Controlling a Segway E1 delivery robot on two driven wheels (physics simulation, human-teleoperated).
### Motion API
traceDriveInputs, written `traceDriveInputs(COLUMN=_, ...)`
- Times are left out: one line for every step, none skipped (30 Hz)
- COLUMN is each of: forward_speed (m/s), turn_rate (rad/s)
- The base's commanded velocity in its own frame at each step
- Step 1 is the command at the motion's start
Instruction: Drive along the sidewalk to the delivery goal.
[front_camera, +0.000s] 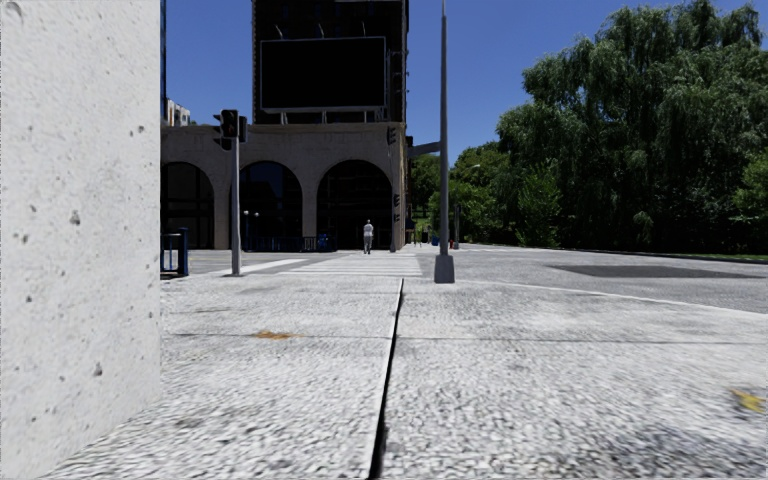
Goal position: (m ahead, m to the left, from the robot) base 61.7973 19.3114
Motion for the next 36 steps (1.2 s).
traceDriveInputs(forward_speed=2.0, turn_rate=0.0)
traceDriveInputs(forward_speed=2.0, turn_rate=0.0)
traceDriveInputs(forward_speed=2.0, turn_rate=0.0)
traceDriveInputs(forward_speed=2.0, turn_rate=0.0)
traceDriveInputs(forward_speed=2.0, turn_rate=0.0)
traceDriveInputs(forward_speed=2.0, turn_rate=0.0)
traceDriveInputs(forward_speed=2.0, turn_rate=0.0)
traceDriveInputs(forward_speed=2.0, turn_rate=0.0)
traceDriveInputs(forward_speed=2.0, turn_rate=0.0)
traceDriveInputs(forward_speed=2.0, turn_rate=0.0)
traceDriveInputs(forward_speed=2.0, turn_rate=0.0)
traceDriveInputs(forward_speed=2.0, turn_rate=0.0)
traceDriveInputs(forward_speed=2.0, turn_rate=0.0)
traceDriveInputs(forward_speed=2.0, turn_rate=0.0)
traceDriveInputs(forward_speed=2.0, turn_rate=0.0)
traceDriveInputs(forward_speed=2.0, turn_rate=0.0)
traceDriveInputs(forward_speed=2.0, turn_rate=0.0)
traceDriveInputs(forward_speed=2.0, turn_rate=0.0)
traceDriveInputs(forward_speed=2.0, turn_rate=0.0)
traceDriveInputs(forward_speed=2.0, turn_rate=0.0)
traceDriveInputs(forward_speed=2.0, turn_rate=0.0)
traceDriveInputs(forward_speed=2.0, turn_rate=0.0)
traceDriveInputs(forward_speed=2.0, turn_rate=0.0)
traceDriveInputs(forward_speed=2.0, turn_rate=0.0)
traceDriveInputs(forward_speed=2.0, turn_rate=0.0)
traceDriveInputs(forward_speed=2.0, turn_rate=0.0)
traceDriveInputs(forward_speed=2.0, turn_rate=0.0)
traceDriveInputs(forward_speed=2.0, turn_rate=0.0)
traceDriveInputs(forward_speed=2.0, turn_rate=0.0)
traceDriveInputs(forward_speed=2.0, turn_rate=0.0)
traceDriveInputs(forward_speed=2.0, turn_rate=0.0)
traceDriveInputs(forward_speed=2.0, turn_rate=0.0)
traceDriveInputs(forward_speed=2.0, turn_rate=0.0)
traceDriveInputs(forward_speed=2.0, turn_rate=0.0)
traceDriveInputs(forward_speed=2.0, turn_rate=0.0)
traceDriveInputs(forward_speed=2.0, turn_rate=0.0)
